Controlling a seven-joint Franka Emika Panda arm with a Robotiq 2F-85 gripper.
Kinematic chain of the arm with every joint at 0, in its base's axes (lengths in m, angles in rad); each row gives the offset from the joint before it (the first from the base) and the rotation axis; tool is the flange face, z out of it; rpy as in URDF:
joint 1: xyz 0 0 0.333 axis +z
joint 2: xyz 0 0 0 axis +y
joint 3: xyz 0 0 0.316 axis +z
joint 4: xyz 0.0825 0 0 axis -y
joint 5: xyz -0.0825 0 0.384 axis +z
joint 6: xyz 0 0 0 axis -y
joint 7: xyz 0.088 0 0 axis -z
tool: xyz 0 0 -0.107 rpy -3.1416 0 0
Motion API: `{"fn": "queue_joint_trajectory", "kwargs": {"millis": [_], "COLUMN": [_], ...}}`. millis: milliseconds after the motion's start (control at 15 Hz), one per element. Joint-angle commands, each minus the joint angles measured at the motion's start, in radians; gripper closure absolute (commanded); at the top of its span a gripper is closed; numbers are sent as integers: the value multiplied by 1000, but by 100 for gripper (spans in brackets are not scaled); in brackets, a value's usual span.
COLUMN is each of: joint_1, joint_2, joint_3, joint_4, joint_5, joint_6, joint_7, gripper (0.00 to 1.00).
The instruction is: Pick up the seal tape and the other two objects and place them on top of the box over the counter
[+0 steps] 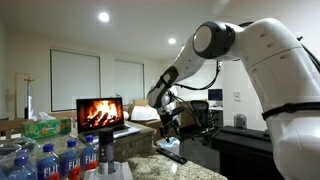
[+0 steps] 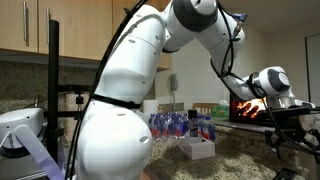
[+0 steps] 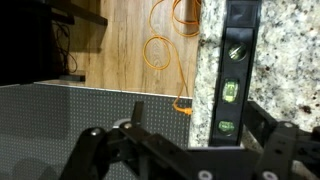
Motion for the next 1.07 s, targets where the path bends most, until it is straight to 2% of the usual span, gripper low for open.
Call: {"fn": "queue_joint_trajectory", "kwargs": {"millis": [0, 267, 800, 867, 933, 1000], "joint_1": [6, 3, -31, -31, -31, -29], "joint_2": [5, 37, 74, 75, 72, 71], "joint_3": [21, 40, 44, 43, 41, 39], "joint_4": [-54, -90, -129, -125, -126, -125], "joint_5": [11, 51, 245, 249, 251, 248], "joint_6": [44, 41, 51, 53, 55, 57], "joint_7": [-2, 3, 14, 15, 18, 14], "gripper": [0, 0, 0, 5, 27, 29]}}
